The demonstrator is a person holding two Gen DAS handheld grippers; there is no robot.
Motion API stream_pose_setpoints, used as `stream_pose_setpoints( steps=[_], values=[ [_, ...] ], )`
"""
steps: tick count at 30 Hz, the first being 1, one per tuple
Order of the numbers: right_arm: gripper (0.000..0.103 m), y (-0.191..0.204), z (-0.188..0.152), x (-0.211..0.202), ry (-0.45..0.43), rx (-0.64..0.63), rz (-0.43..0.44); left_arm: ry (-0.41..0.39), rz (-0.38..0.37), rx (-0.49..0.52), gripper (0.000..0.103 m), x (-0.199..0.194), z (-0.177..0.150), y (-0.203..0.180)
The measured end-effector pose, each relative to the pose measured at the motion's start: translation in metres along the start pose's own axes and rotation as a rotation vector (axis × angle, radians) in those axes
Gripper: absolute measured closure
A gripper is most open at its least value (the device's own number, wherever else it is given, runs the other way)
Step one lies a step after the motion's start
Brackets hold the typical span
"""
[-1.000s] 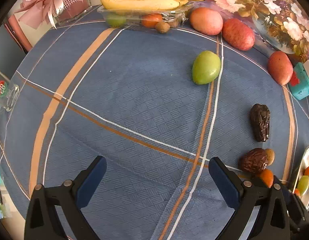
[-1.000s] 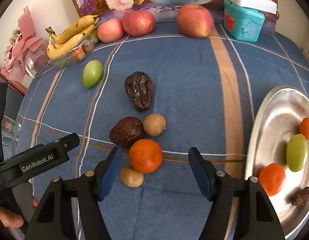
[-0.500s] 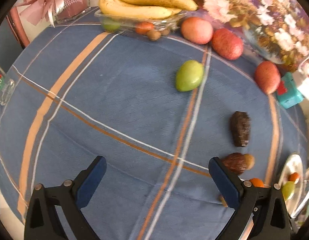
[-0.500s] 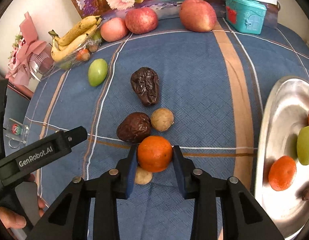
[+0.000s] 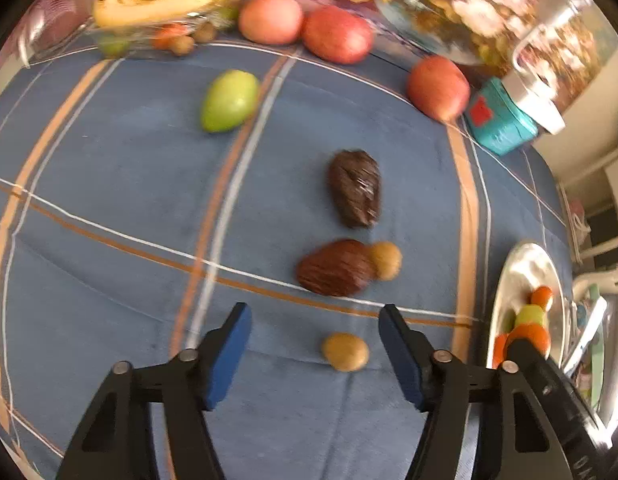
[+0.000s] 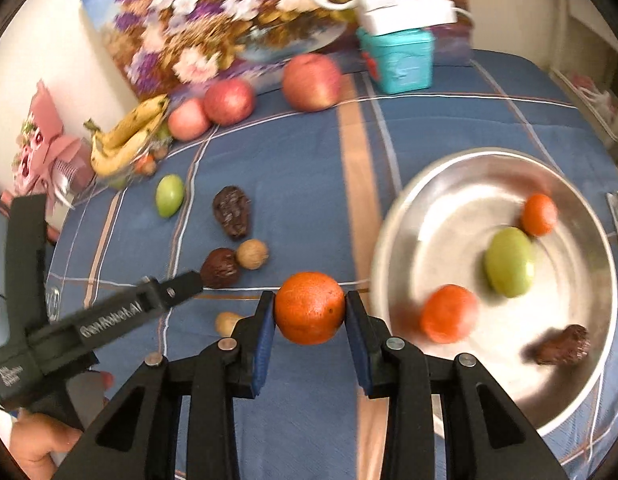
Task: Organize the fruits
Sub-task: 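Grasp a tangerine with the right tool while the left tool grasps a small brown fruit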
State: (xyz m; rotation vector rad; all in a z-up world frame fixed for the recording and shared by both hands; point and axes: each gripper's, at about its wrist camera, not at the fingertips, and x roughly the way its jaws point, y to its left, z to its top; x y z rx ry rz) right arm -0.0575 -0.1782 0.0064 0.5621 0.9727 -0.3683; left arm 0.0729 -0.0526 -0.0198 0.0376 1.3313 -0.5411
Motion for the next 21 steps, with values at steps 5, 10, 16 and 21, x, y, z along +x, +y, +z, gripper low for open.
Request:
stream_pose_setpoints(
  steps=[5, 10, 16, 21],
  values=[
    [0.067, -0.017, 0.006, -0.011, -0.028, 0.029, 0.005, 0.034, 0.009, 0.035, 0.053, 0.011, -0.006, -0.018],
    [0.067, -0.027, 0.01, -0.018, -0.045, 0.043, 0.016, 0.039, 0.04, 0.059, 0.064, 0.019, -0.006, -0.028],
    [0.067, -0.036, 0.011, -0.025, -0.059, 0.062, 0.039, 0.044, 0.068, 0.059, 0.074, 0.027, -0.008, -0.037],
    [0.067, -0.042, 0.012, -0.027, -0.062, 0.077, 0.047, 0.005, 0.072, 0.047, 0.074, 0.012, -0.013, -0.028]
  ],
)
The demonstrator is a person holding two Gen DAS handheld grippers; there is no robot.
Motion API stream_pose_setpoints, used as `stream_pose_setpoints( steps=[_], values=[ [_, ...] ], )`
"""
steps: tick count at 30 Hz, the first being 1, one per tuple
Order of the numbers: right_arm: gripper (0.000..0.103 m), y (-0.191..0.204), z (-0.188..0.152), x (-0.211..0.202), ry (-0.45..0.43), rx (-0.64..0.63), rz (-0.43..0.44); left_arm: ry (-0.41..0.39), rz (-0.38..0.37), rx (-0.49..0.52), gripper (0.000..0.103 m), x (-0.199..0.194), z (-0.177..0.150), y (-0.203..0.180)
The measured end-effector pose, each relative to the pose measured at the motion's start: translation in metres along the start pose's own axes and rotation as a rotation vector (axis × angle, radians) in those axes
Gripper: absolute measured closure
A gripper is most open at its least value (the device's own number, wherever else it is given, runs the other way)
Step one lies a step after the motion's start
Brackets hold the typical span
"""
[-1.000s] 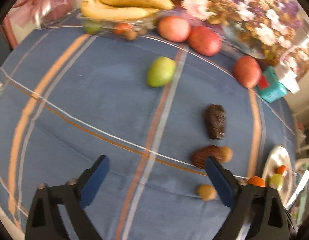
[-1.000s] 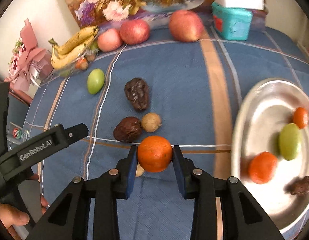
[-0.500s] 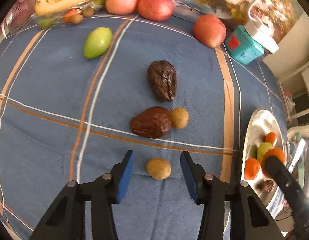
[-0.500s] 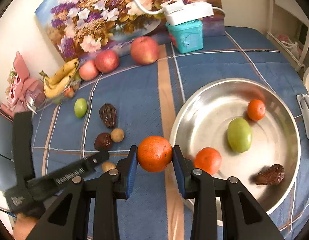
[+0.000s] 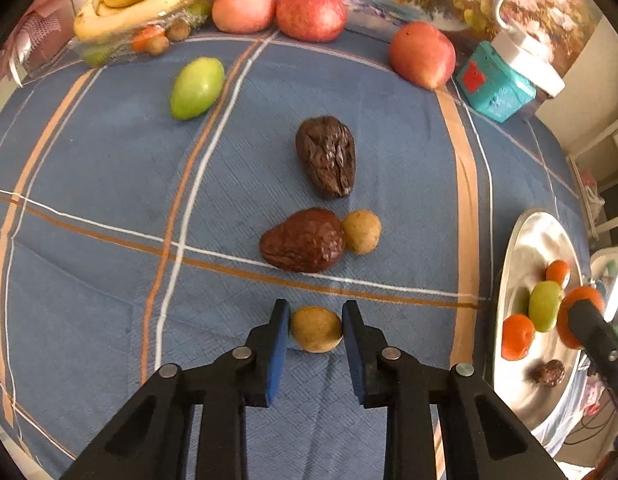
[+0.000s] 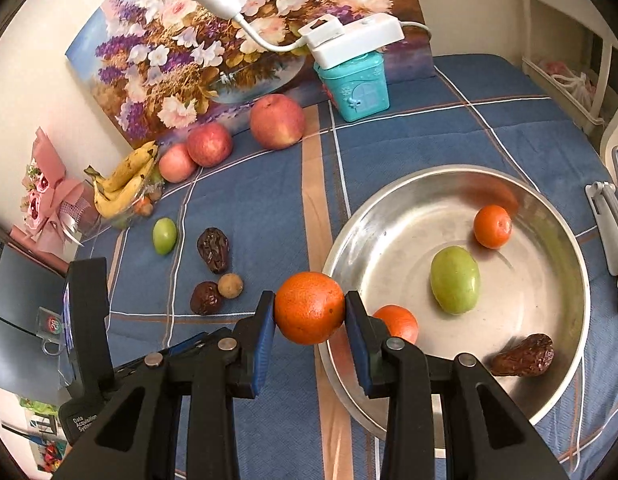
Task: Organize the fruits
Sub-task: 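Grasp a tangerine with the right tool while the left tool grasps a small brown fruit, then carry the tangerine and the brown fruit with both tools over the bowl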
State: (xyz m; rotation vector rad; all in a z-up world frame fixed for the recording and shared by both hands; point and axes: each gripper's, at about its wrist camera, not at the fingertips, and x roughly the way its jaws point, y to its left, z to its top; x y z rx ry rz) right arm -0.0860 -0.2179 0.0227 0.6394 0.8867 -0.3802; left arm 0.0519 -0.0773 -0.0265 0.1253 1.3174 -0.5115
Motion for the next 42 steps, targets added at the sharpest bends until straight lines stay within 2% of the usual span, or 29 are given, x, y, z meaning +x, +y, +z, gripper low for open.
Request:
stream_pose_setpoints(
  steps=[3, 8, 14, 18, 26, 42],
  values=[
    [0.067, -0.003, 0.002, 0.0, 0.0, 0.007, -0.001, -0.033, -0.03, 0.001, 0.074, -0.011, 0.004, -0.005],
    [0.067, -0.019, 0.005, -0.001, -0.003, 0.047, -0.026, -0.076, -0.091, 0.073, 0.074, -0.026, 0.006, -0.034],
    [0.067, -0.064, 0.011, -0.012, -0.027, 0.129, -0.181, -0.11, -0.185, 0.227, 0.074, -0.028, -0.003, -0.095],
    [0.067, -0.092, 0.013, -0.014, -0.019, 0.187, -0.229, -0.127, -0.212, 0.305, 0.074, -0.021, -0.004, -0.127],
    [0.067, -0.115, 0.012, -0.01, 0.011, 0.226, -0.273, -0.089, -0.22, 0.337, 0.074, 0.006, -0.004, -0.154],
    [0.067, -0.12, 0.011, 0.005, 0.052, 0.224, -0.284, -0.054, -0.2, 0.34, 0.072, 0.014, -0.006, -0.154]
  ],
)
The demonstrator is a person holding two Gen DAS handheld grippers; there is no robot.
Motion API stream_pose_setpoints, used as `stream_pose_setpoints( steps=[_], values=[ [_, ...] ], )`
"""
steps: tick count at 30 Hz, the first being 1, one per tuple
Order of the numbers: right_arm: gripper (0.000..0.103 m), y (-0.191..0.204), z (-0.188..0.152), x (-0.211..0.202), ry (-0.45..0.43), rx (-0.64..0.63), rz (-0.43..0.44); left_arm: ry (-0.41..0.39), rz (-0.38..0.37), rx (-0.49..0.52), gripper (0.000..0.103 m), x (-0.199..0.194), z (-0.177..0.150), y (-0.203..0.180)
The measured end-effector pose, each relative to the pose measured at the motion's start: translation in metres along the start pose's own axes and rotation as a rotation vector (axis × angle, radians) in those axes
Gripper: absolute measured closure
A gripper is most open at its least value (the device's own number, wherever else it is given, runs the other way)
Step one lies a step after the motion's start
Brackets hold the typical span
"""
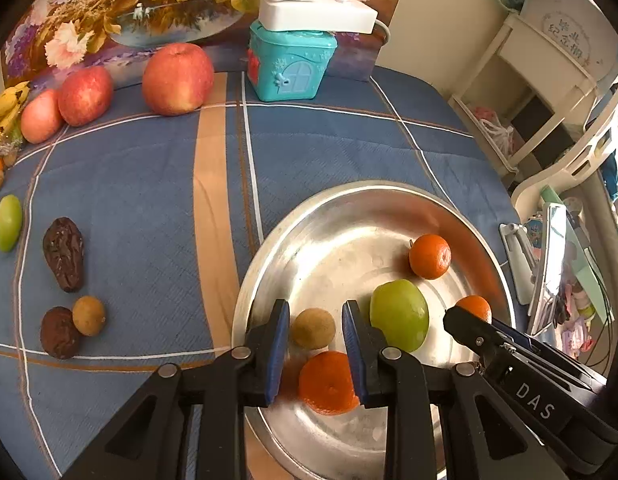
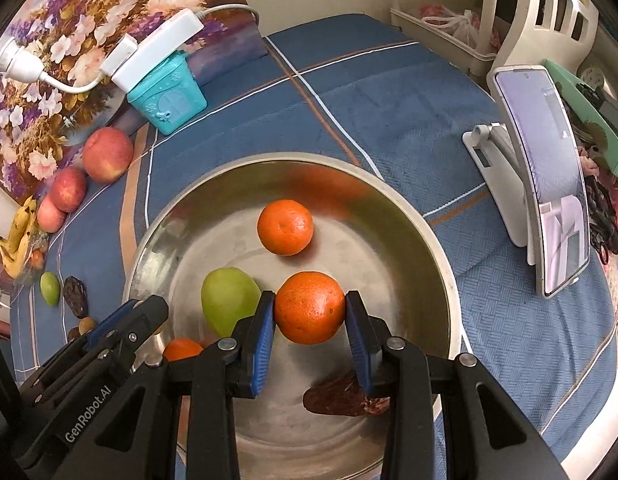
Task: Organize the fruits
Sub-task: 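Carry the tangerine and the brown fruit with both tools over the bowl, then open the left tool to drop the brown fruit while the right tool drops the tangerine, then move both open tools back to the fruit pile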
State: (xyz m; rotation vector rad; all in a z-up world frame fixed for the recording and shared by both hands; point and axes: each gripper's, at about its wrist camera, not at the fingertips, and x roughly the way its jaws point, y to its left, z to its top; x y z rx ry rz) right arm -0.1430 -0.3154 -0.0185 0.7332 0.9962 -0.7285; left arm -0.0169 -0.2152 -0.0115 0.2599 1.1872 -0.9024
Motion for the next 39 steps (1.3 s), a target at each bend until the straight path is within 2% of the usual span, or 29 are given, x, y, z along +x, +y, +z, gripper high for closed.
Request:
stream_pose_setpoints(
  steps=[7, 9, 11, 20, 21, 23, 27, 28, 31, 37, 39],
  values=[
    [0.065, 0.001, 0.001, 0.002, 0.003, 0.003, 0.001, 0.003, 0.002, -0.013, 0.072, -0.006, 0.0, 0.004],
    [0.065, 0.0, 0.002, 0.002, -0.001, 0.002, -0.001, 0.004, 0.004, -0.02, 0.069, -0.009, 0.0, 0.006],
    [0.065, 0.0, 0.001, 0.0, -0.006, 0.003, -0.002, 0.008, 0.01, -0.031, 0.057, -0.012, 0.0, 0.009],
    [0.065, 0.007, -0.001, -0.008, -0.027, -0.014, -0.007, -0.013, 0.079, -0.098, 0.028, -0.036, 0.002, 0.031],
    [0.063, 0.008, -0.001, -0.009, -0.029, -0.016, -0.007, -0.017, 0.086, -0.108, 0.027, -0.039, 0.002, 0.035],
    [0.046, 0.01, -0.001, -0.011, -0.038, -0.023, -0.011, -0.023, 0.102, -0.124, 0.02, -0.045, 0.0, 0.044],
    [0.042, 0.012, -0.001, -0.012, -0.046, -0.033, -0.018, -0.031, 0.161, -0.141, 0.01, -0.05, -0.002, 0.06],
    [0.038, 0.014, -0.001, -0.012, -0.047, -0.035, -0.016, -0.031, 0.171, -0.146, 0.006, -0.051, -0.001, 0.064],
    [0.037, 0.018, -0.001, -0.011, -0.046, -0.046, -0.019, -0.048, 0.188, -0.163, 0.0, -0.058, -0.003, 0.077],
    [0.036, 0.031, -0.006, -0.009, -0.046, -0.077, -0.039, -0.055, 0.241, -0.209, 0.0, -0.064, -0.006, 0.103],
    [0.033, 0.033, -0.007, -0.009, -0.046, -0.084, -0.034, -0.053, 0.257, -0.222, 0.0, -0.064, -0.007, 0.112]
  ],
)
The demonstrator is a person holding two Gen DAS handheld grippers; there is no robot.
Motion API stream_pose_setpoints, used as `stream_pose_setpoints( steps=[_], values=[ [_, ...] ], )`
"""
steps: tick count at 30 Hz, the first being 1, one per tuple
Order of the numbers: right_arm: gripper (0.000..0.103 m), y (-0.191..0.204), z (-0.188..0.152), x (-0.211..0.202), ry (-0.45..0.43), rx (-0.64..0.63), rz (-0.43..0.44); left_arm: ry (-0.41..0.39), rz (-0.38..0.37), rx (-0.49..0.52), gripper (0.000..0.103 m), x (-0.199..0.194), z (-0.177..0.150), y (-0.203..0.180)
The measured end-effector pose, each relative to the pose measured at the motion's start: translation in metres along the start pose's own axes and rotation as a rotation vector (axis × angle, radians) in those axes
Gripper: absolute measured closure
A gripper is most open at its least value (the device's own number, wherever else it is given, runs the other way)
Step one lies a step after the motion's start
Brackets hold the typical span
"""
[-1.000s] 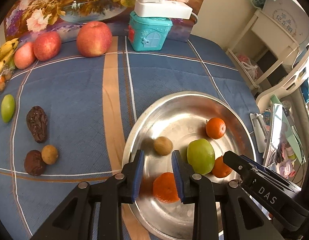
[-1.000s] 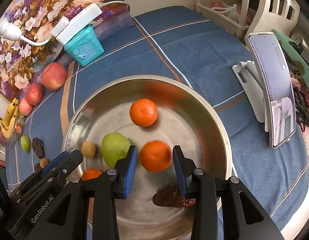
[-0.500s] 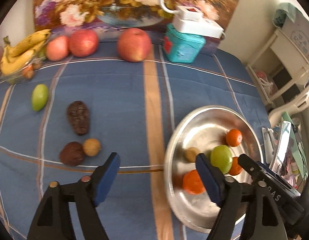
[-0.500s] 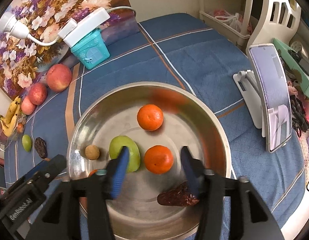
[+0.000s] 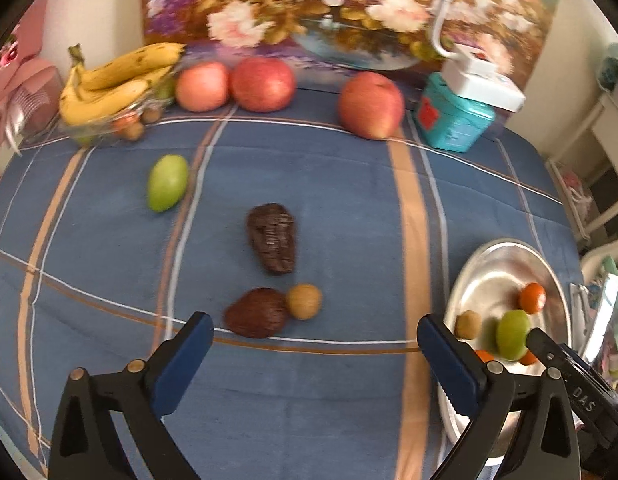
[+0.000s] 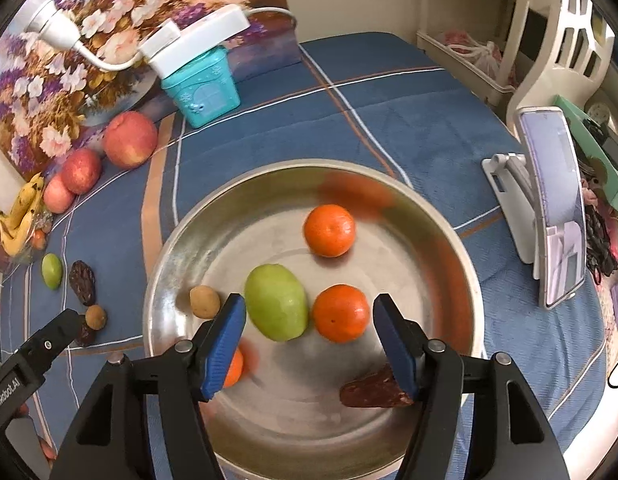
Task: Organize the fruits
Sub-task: 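Move both open tools back to the fruit pile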
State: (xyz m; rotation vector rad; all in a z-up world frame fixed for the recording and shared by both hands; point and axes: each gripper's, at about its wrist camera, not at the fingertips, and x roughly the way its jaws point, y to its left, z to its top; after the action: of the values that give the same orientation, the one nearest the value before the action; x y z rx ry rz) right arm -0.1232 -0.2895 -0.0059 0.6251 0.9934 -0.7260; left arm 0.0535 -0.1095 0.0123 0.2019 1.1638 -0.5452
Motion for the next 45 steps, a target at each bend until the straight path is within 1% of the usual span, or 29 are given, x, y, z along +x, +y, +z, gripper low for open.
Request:
stream_pose_setpoints(
  steps=[1, 2, 6, 7, 9, 10, 13, 18, 24, 28, 32, 35, 39, 45],
  values=[
    [0.027, 0.002, -0.001, 0.0, 0.0, -0.008, -0.004, 0.001, 0.009, -0.003, 0.0, 0.001, 0.001, 0.004],
    [0.026, 0.003, -0.001, 0.001, 0.0, -0.012, -0.006, 0.002, 0.017, -0.005, 0.0, 0.001, 0.001, 0.007],
    [0.025, 0.003, -0.003, 0.005, 0.005, -0.007, -0.012, -0.01, 0.046, -0.005, 0.0, 0.0, 0.004, 0.021],
    [0.024, 0.003, -0.003, 0.006, 0.005, 0.001, -0.013, -0.016, 0.061, -0.003, 0.0, -0.001, 0.005, 0.024],
    [0.016, 0.004, -0.004, 0.006, -0.004, 0.003, -0.019, -0.029, 0.096, 0.006, 0.0, -0.003, 0.006, 0.03],
    [0.01, 0.006, -0.004, 0.006, -0.012, -0.002, -0.023, -0.033, 0.108, 0.007, 0.0, -0.003, 0.007, 0.034],
    [0.01, 0.013, -0.004, 0.004, -0.034, -0.019, -0.025, -0.039, 0.119, -0.017, 0.0, -0.001, 0.01, 0.048],
    [0.01, 0.024, -0.006, 0.004, -0.061, -0.036, 0.0, -0.064, 0.15, -0.059, 0.0, -0.002, 0.015, 0.072],
    [0.009, 0.035, -0.006, 0.0, -0.105, -0.044, 0.003, -0.1, 0.179, -0.138, 0.0, -0.005, 0.021, 0.11],
    [0.009, 0.048, -0.004, -0.007, -0.14, -0.052, 0.077, -0.104, 0.18, -0.193, 0.0, -0.003, 0.022, 0.134],
    [0.009, 0.07, -0.002, -0.014, -0.167, -0.078, 0.141, -0.109, 0.204, -0.22, 0.0, -0.002, 0.021, 0.15],
    [0.009, 0.09, -0.002, -0.015, -0.166, -0.111, 0.174, -0.113, 0.203, -0.237, 0.0, -0.001, 0.019, 0.16],
    [0.01, 0.12, -0.002, -0.011, -0.14, -0.159, 0.217, -0.117, 0.185, -0.261, 0.0, 0.001, 0.017, 0.168],
    [0.01, 0.162, -0.008, 0.001, -0.1, -0.229, 0.253, -0.118, 0.143, -0.276, 0.0, 0.008, 0.017, 0.166]
  ],
)
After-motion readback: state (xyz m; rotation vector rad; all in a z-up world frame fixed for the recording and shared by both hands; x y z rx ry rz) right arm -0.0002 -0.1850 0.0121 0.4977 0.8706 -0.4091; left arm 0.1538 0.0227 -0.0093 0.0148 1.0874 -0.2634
